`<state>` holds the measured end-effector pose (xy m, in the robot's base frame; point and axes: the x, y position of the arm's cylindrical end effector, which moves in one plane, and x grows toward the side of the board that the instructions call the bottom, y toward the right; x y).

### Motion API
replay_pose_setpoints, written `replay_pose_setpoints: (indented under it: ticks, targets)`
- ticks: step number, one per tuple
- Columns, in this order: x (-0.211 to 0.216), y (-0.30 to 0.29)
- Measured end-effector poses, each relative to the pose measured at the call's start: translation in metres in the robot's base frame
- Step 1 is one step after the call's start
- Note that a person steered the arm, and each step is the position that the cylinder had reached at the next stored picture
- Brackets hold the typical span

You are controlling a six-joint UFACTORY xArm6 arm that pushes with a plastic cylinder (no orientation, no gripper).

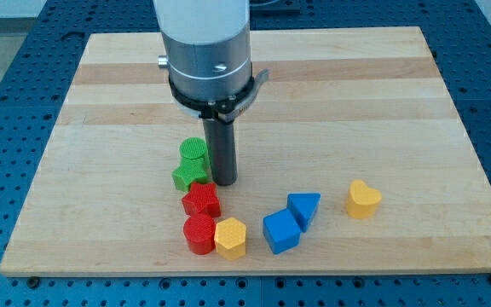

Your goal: Move the blue triangle along with blue cube down a bit

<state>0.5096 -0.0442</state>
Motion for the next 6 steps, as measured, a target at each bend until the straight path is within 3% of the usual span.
replay_pose_setpoints:
  ticks: [3, 6]
  targets:
    - [0.012, 0.007]
    - [0.014, 0.085]
